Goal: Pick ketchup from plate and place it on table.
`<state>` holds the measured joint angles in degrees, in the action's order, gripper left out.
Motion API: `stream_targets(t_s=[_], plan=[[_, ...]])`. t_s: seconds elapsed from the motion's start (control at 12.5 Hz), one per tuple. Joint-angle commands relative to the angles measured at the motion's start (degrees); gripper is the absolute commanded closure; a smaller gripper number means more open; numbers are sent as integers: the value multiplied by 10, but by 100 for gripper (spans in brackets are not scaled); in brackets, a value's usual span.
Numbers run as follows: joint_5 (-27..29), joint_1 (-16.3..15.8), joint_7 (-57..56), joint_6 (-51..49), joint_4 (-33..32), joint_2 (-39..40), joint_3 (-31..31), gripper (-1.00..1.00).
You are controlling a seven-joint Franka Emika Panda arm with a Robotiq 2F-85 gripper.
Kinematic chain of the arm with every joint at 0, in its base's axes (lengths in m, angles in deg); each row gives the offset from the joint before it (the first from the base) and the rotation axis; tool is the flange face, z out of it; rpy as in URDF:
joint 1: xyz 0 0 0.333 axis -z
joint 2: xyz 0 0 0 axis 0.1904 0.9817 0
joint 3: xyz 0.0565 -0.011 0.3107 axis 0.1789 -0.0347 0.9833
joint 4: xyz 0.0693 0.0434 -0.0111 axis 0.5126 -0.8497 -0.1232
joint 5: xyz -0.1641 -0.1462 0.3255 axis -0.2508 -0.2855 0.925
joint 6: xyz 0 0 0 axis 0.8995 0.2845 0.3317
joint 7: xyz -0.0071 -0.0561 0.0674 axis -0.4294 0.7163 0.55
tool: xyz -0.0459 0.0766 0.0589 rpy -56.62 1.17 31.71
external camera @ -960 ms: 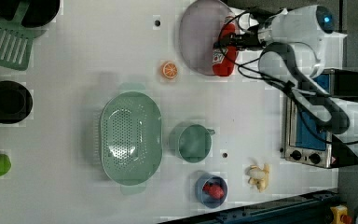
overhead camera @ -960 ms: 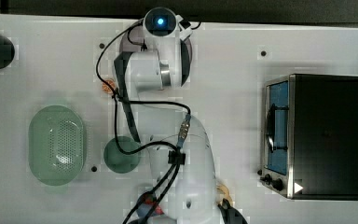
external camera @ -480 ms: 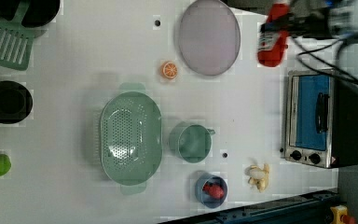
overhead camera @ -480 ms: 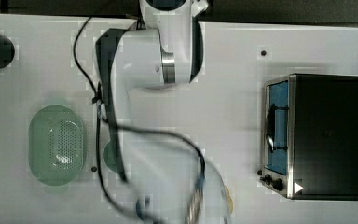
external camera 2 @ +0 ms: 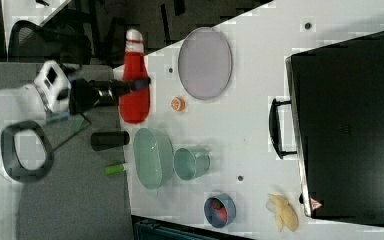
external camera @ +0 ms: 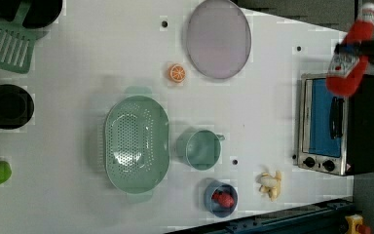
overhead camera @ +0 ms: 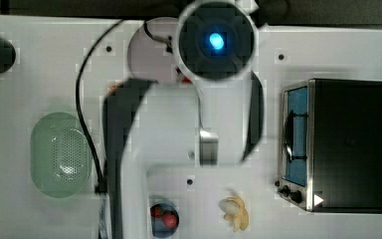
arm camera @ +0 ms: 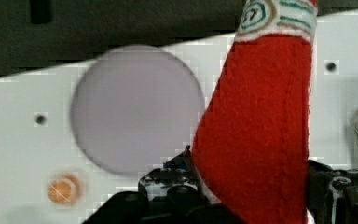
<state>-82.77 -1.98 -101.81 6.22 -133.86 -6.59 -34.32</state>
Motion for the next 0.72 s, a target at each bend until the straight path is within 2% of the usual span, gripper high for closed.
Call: stream_targets(t_s=[0.08, 0.32, 0.72], plan=[[5, 19, -13, -9, -113, -4, -1, -18], [5, 19, -13, 37, -192, -32, -14, -18], [8, 19, -12, 163, -300, -7, -17, -18]])
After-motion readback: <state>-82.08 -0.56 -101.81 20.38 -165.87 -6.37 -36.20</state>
